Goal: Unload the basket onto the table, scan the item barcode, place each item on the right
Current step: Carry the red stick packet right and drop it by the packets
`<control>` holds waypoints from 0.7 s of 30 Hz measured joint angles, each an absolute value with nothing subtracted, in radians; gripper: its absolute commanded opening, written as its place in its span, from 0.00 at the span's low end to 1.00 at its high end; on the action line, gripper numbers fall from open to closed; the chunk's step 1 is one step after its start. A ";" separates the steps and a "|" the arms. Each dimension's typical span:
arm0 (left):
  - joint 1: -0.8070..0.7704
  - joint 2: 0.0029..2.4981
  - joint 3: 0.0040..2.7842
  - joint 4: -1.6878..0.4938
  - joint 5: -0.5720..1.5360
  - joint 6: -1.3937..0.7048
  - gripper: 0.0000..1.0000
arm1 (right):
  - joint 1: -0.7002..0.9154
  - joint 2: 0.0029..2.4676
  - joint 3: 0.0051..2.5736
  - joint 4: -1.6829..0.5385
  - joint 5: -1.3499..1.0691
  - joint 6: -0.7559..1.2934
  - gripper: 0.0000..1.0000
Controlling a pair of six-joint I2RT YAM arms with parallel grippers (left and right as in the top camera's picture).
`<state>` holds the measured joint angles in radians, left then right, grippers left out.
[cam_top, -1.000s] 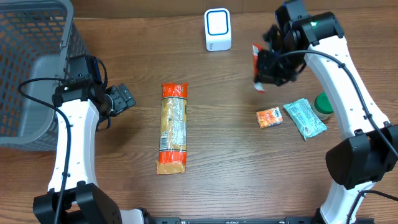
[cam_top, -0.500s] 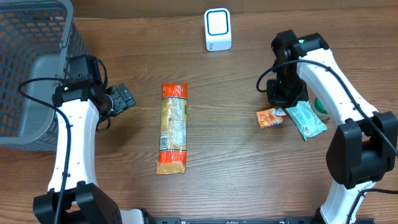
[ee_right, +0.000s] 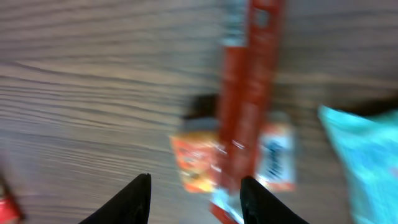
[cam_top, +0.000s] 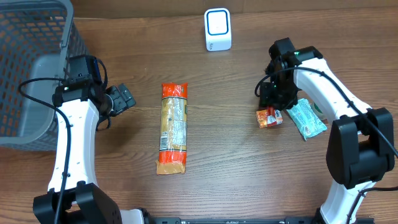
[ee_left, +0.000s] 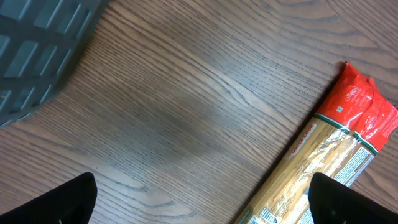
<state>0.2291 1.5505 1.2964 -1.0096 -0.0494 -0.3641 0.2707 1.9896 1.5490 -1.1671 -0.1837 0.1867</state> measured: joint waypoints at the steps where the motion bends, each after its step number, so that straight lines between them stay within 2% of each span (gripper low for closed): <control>1: 0.229 1.551 1.296 -1.010 -0.049 -0.364 1.00 | 0.273 1.990 1.541 -1.144 -0.209 0.187 0.47; 6: 0.229 1.551 1.296 -1.009 -0.049 -0.364 1.00 | 0.312 1.990 1.486 -0.997 -0.274 0.213 0.47; 11: 0.229 1.551 1.296 -1.010 -0.049 -0.364 1.00 | 0.376 1.990 1.412 -0.879 -0.242 0.229 0.48; 21: 0.229 1.551 1.296 -1.010 -0.049 -0.364 1.00 | 0.346 1.990 1.386 -0.964 -0.047 0.318 0.40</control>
